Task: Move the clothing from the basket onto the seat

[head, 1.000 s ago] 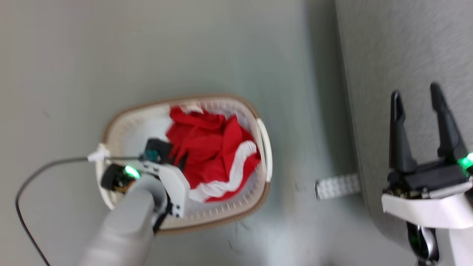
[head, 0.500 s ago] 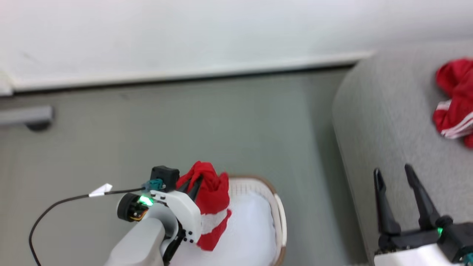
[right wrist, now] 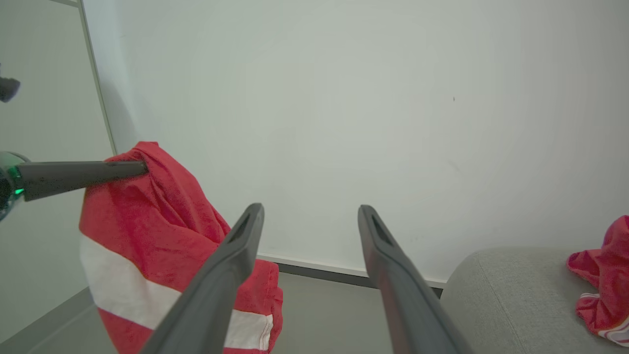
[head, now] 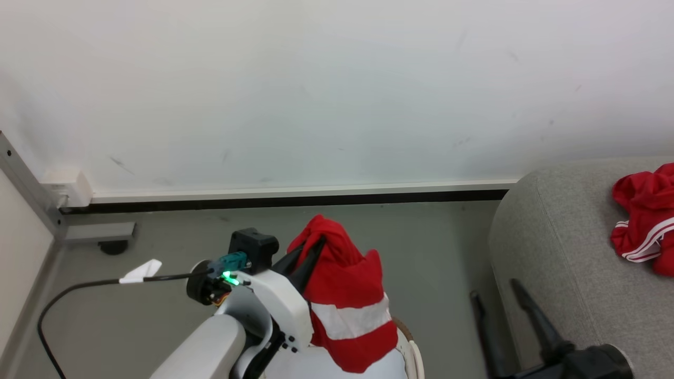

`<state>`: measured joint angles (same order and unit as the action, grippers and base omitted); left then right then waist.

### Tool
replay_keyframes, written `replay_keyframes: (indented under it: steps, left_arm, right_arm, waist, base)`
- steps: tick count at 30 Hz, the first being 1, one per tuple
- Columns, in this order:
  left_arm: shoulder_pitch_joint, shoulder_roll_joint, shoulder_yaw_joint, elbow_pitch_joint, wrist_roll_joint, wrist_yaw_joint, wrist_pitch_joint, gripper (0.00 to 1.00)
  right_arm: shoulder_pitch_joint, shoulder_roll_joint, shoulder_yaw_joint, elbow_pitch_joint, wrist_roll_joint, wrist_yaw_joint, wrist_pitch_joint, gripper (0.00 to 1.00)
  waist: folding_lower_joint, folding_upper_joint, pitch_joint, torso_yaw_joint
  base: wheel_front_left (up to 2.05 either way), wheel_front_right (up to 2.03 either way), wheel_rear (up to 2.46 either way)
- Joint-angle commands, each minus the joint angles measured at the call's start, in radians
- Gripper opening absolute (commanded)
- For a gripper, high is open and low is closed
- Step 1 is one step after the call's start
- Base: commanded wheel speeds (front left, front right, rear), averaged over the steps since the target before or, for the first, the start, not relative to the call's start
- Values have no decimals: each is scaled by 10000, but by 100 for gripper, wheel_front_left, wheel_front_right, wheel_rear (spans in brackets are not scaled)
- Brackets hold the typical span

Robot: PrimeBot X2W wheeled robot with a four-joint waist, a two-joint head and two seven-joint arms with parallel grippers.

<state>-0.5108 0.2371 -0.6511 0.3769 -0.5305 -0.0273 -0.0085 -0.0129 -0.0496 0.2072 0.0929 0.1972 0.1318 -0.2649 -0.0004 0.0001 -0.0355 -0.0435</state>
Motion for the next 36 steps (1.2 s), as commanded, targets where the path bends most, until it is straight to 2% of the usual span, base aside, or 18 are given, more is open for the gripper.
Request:
replay_keyframes:
  steps: [1,5,10,18,23,29,30,31,36]
  left_arm:
    - [232,188,12,-656,-124,144,254,0]
    - [561,422,-82,-2096,-134,407,825,0]
    - [882,637,-216,-3774,-137,776,1492,0]
    - [1018,737,-432,-4959,-125,941,2001,0]
    - [1039,561,-747,-5187,-142,821,2133,0]
    - [1044,319,-1123,-5332,-205,663,2228,0]
    - [1025,288,-1166,-5319,-188,666,2229,0]
    - [1011,254,-1201,-5314,-182,651,2231,0]
    - [1100,300,-1160,-5205,-181,775,2157,0]
  right_arm:
    - [-157,-17,282,133,-126,-22,9,100]
    - [-441,-190,1053,381,-79,-22,9,100]
    - [-985,-752,2319,711,300,-22,9,100]
    - [-2033,-1408,3923,1369,695,-22,8,100]
    - [-2838,-1305,4830,1997,1054,-22,9,100]
    - [-3512,-931,5416,2916,1646,-22,9,100]
    - [-3636,-888,5408,2998,1789,-22,8,40]
    - [-3692,-844,5443,3079,1959,-23,8,0]
    - [-3798,-786,5490,3130,2308,-22,8,0]
  waist:
    - [4,-1,-57,23]
    - [4,-1,-107,30]
    - [4,-1,-141,85]
    - [4,-1,-143,198]
    - [4,-1,-168,262]
    - [4,-1,-225,415]
    - [4,-1,-230,451]
    - [4,-1,-234,489]
    - [4,-1,-230,618]
  base:
    - [0,0,0]
    - [0,0,0]
    - [0,0,0]
    - [0,0,0]
    - [0,0,0]
    - [0,0,0]
    - [0,0,0]
    - [0,0,0]
    - [0,0,0]
